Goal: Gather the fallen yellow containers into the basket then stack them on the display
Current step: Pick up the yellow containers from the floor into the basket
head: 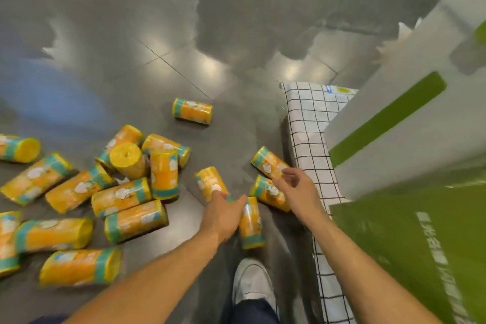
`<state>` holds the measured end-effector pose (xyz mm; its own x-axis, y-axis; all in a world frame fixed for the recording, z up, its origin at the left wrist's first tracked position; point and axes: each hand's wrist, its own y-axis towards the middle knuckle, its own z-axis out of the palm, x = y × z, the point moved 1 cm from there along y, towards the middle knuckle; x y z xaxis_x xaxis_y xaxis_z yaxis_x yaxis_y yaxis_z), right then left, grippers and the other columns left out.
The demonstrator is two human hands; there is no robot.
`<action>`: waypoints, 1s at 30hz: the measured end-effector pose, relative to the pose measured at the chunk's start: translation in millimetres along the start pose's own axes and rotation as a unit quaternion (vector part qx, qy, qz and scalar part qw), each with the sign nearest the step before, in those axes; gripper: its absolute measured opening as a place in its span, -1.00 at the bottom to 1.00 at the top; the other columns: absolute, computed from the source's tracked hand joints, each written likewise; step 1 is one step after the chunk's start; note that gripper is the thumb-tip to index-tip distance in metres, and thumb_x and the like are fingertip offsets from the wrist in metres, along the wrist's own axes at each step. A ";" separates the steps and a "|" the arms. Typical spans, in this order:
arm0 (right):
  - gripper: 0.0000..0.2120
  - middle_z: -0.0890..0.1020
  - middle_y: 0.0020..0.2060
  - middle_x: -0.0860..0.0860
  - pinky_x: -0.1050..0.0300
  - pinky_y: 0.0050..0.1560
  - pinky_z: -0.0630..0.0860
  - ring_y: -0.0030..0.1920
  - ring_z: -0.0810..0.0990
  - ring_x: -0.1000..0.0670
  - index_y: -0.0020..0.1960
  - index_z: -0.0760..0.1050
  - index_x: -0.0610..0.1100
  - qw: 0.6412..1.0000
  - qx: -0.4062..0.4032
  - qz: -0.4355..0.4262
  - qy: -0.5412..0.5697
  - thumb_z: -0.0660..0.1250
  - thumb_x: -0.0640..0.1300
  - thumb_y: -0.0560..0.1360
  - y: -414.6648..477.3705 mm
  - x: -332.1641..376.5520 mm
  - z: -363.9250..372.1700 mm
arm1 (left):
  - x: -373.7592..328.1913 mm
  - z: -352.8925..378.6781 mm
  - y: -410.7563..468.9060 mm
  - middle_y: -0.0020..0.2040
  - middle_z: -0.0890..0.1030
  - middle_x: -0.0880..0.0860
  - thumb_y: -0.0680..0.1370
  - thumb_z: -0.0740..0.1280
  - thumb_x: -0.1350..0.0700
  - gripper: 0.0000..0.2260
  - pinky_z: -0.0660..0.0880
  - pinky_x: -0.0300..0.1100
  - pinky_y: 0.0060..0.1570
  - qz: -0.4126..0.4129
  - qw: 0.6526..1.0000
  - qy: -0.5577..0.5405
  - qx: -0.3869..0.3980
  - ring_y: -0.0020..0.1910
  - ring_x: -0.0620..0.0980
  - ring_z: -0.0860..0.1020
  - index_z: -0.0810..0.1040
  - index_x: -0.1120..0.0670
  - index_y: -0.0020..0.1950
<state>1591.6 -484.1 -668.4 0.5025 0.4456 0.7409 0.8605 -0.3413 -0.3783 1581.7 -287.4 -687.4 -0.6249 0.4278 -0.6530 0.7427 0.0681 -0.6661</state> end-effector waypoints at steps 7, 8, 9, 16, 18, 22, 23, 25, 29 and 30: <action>-0.52 0.53 0.26 -0.07 -0.05 0.17 0.55 0.23 0.55 -0.13 0.34 0.39 -0.07 0.908 0.012 -0.067 -0.412 0.44 0.08 0.52 40.9 -50.9 34.9 | 19.4 79.6 25.0 0.30 0.42 0.11 0.51 0.42 -0.27 -0.32 0.49 0.03 0.01 0.016 0.985 0.167 -0.048 0.24 0.22 0.55 0.28 0.11 0.41; -0.49 0.51 0.26 -0.09 -0.05 0.16 0.56 0.21 0.56 -0.14 0.35 0.39 -0.09 0.894 0.010 -0.079 -0.442 0.45 0.08 0.52 45.7 -56.3 38.5 | 17.9 87.1 23.9 0.32 0.38 0.12 0.50 0.45 -0.26 -0.28 0.50 0.06 0.03 0.026 0.980 0.191 -0.041 0.26 0.21 0.54 0.25 0.12 0.43; -0.46 0.49 0.26 -0.10 -0.06 0.14 0.56 0.19 0.57 -0.15 0.35 0.39 -0.10 0.881 0.007 -0.089 -0.464 0.48 0.09 0.49 48.3 -61.0 41.5 | 18.6 93.4 22.9 0.34 0.34 0.13 0.49 0.47 -0.23 -0.25 0.52 0.09 0.06 0.040 0.976 0.213 -0.028 0.27 0.22 0.53 0.21 0.13 0.46; -0.28 0.51 0.24 -0.08 0.04 0.21 0.48 0.23 0.51 -0.10 0.35 0.38 -0.09 0.844 -0.004 -0.141 -0.518 0.56 0.25 0.37 58.5 -75.8 53.2 | 46.6 86.9 34.3 0.34 0.42 0.13 0.46 0.51 -0.07 -0.21 0.55 0.12 0.14 0.061 0.984 0.170 0.002 0.28 0.17 0.52 0.08 0.04 0.49; -0.28 0.52 0.24 -0.08 0.02 0.23 0.48 0.24 0.50 -0.10 0.35 0.38 -0.10 0.852 -0.003 -0.132 -0.507 0.54 0.26 0.39 58.4 -73.8 53.4 | 48.6 76.1 35.0 0.30 0.45 0.09 0.41 0.54 -0.09 -0.23 0.56 0.05 0.12 0.072 0.985 0.156 0.022 0.22 0.12 0.55 0.13 0.01 0.42; -0.24 0.46 0.30 -0.11 -0.05 0.19 0.52 0.26 0.51 -0.13 0.42 0.31 -0.12 0.911 0.022 -0.070 -0.406 0.55 0.18 0.41 50.3 -62.7 52.5 | 39.2 46.8 29.8 0.22 0.46 0.01 0.33 0.50 -0.18 -0.27 0.59 0.00 0.10 0.078 0.991 0.100 0.048 0.13 0.03 0.55 0.21 -0.03 0.36; -0.23 0.45 0.30 -0.11 -0.07 0.15 0.55 0.24 0.54 -0.15 0.43 0.28 -0.11 0.932 0.029 -0.047 -0.358 0.55 0.17 0.40 46.0 -57.9 51.1 | 35.5 37.2 28.9 0.25 0.46 0.02 0.34 0.45 -0.20 -0.26 0.59 0.02 0.11 0.076 0.992 0.082 0.053 0.14 0.04 0.54 0.22 -0.03 0.40; -0.25 0.53 0.23 -0.08 -0.08 0.09 0.59 0.14 0.60 -0.16 0.39 0.24 -0.05 0.966 0.028 -0.006 -0.257 0.54 0.18 0.38 37.2 -44.0 45.0 | 24.4 13.9 27.3 0.30 0.47 0.07 0.46 0.42 -0.12 -0.33 0.51 -0.03 0.08 0.079 0.993 0.057 0.059 0.16 0.09 0.53 0.22 0.02 0.47; -0.32 0.59 0.10 -0.04 0.03 0.02 0.55 0.01 0.61 -0.06 0.38 0.26 -0.07 0.994 0.045 0.022 -0.093 0.55 0.05 0.42 18.2 3.6 29.8 | -4.9 -46.3 16.7 0.32 0.53 0.07 0.48 0.45 -0.14 -0.32 0.45 -0.06 0.13 0.080 0.996 0.025 0.012 0.24 0.16 0.55 0.28 0.01 0.51; -0.37 0.60 0.07 -0.03 0.07 -0.04 0.55 -0.02 0.61 -0.01 0.37 0.30 -0.10 0.997 0.054 0.015 -0.058 0.55 0.00 0.45 11.2 21.9 26.2 | -13.4 -62.5 9.6 0.28 0.56 0.05 0.46 0.46 -0.16 -0.34 0.49 -0.06 0.11 0.087 0.996 0.003 -0.004 0.18 0.12 0.57 0.32 0.00 0.47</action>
<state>1614.5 -456.5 -671.0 0.5287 0.5309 0.6623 0.8461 -0.2673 -0.4612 1612.2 -236.1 -662.5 -0.4841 0.4401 -0.7563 0.8422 -0.0002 -0.5392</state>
